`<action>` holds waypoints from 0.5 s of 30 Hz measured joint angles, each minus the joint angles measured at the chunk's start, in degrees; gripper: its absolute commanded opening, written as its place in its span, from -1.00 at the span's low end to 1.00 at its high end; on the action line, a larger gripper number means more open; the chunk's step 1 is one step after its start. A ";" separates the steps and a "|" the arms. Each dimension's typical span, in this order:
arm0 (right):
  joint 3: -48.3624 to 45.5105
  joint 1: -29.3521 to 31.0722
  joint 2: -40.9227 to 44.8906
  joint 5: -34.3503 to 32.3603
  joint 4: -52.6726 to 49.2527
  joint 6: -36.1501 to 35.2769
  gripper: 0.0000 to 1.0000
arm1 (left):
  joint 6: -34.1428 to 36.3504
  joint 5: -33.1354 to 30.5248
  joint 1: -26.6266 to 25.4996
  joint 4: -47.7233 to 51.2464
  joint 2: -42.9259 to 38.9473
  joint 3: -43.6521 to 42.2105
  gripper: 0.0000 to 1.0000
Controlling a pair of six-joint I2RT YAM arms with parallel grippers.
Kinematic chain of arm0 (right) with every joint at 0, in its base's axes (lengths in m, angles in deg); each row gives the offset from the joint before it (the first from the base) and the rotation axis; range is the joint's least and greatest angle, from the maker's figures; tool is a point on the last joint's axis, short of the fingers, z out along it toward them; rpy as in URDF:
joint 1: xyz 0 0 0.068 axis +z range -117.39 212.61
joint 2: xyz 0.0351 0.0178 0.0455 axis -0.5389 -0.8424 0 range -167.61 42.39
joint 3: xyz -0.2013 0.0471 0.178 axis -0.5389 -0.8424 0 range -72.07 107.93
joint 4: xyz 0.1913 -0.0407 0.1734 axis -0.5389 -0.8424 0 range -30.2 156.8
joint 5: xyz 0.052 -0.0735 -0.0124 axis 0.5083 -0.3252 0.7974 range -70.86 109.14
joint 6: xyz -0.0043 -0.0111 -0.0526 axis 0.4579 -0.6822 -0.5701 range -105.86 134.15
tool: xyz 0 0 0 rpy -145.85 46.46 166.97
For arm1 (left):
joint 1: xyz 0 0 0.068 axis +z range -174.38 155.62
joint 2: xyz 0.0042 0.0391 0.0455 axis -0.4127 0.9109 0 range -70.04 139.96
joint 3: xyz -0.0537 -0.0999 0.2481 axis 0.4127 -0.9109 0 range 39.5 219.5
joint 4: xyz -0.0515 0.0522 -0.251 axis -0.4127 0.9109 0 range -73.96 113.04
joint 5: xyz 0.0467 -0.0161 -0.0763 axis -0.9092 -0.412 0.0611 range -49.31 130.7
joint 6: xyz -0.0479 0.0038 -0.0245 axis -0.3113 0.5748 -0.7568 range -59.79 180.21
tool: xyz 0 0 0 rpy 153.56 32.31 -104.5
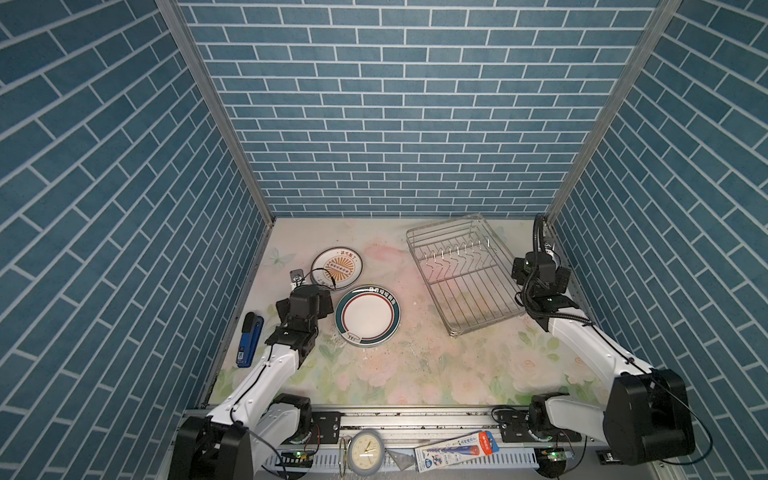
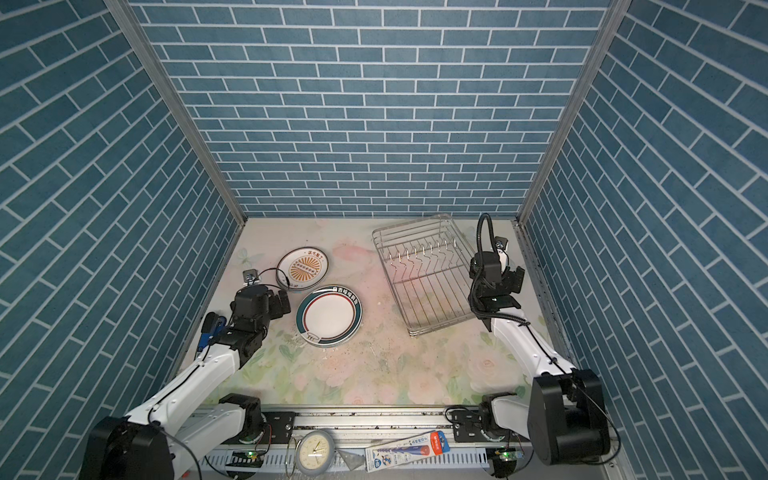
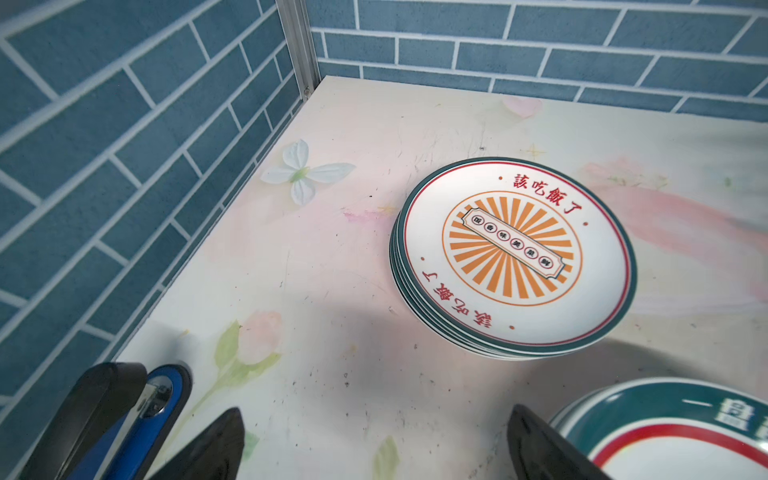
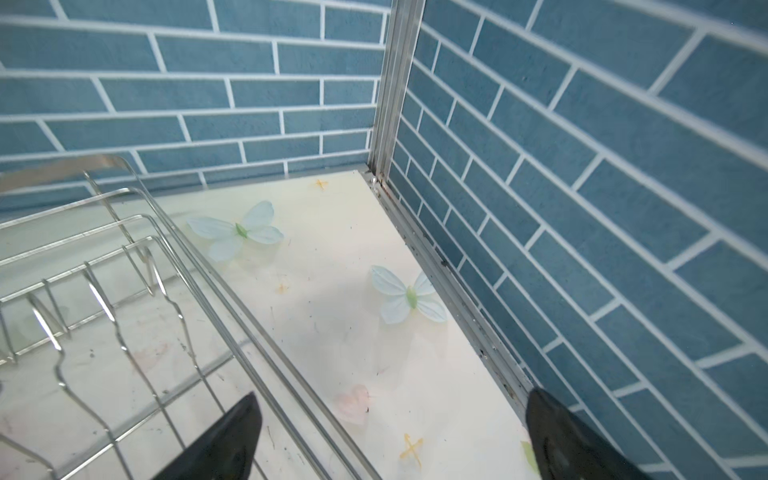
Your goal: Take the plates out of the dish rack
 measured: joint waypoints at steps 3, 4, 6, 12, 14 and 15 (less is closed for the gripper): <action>-4.96 -1.68 -2.54 3.10 7.02 -0.81 0.98 | 6.80 -0.22 0.00 -9.29 3.04 -1.88 0.99; -6.38 -2.12 -3.13 4.09 9.44 -1.25 0.98 | 8.87 0.09 0.00 -12.44 3.98 -2.62 0.99; -9.49 -2.95 -4.57 6.14 15.37 -2.64 0.98 | 13.05 0.90 0.02 -19.21 6.56 -4.20 0.99; -12.33 -4.70 -6.75 11.54 25.14 -6.16 0.98 | 17.86 3.67 0.24 -31.52 15.47 -5.53 0.99; -12.41 -5.05 -6.23 12.79 25.49 -6.56 0.98 | 18.25 4.09 0.33 -33.66 16.52 -6.43 0.99; -12.81 -5.20 -5.73 13.31 26.16 -6.64 0.98 | 18.45 4.22 0.42 -34.88 16.65 -6.84 0.99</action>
